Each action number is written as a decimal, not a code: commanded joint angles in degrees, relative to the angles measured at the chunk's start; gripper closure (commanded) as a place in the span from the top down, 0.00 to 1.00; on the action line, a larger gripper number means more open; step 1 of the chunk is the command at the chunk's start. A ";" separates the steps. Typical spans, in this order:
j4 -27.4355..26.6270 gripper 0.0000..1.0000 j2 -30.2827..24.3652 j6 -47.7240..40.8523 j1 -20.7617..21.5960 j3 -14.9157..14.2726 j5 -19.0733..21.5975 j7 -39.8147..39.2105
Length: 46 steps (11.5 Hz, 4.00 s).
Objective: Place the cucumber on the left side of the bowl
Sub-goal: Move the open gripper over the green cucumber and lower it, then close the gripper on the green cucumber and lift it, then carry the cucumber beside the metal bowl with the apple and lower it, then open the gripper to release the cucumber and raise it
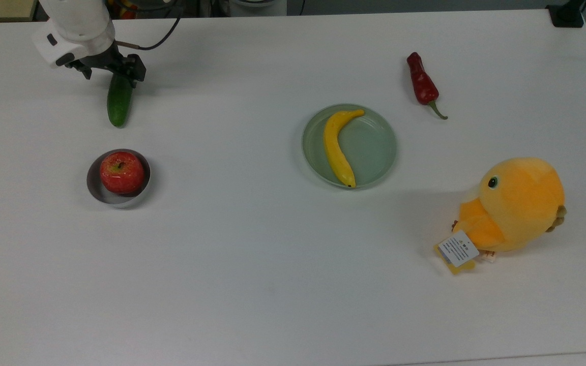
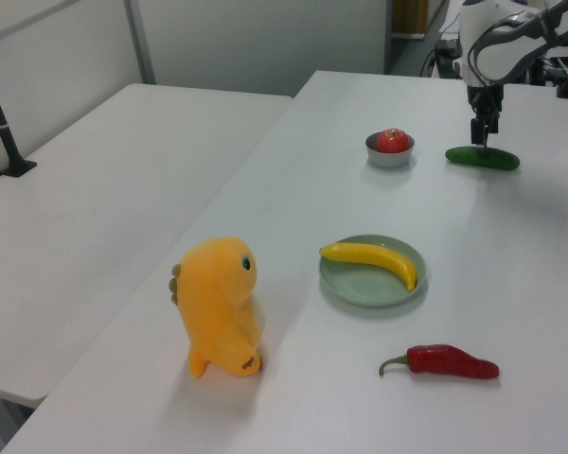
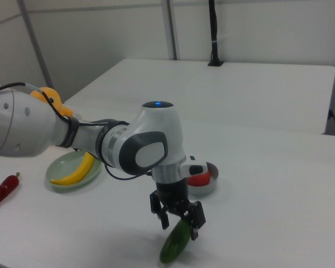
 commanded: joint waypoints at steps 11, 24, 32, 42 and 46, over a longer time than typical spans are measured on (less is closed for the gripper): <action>-1.29 0.15 1.43 4.75 0.46 1.35 -2.22 -0.02; 9.43 0.18 3.09 11.30 1.17 16.65 4.73 10.18; 9.69 0.21 5.47 18.63 -1.21 16.56 3.67 11.50; 9.34 0.33 7.04 18.81 -1.73 16.56 2.54 11.15; 9.34 0.67 7.22 18.72 -1.73 16.56 2.53 11.15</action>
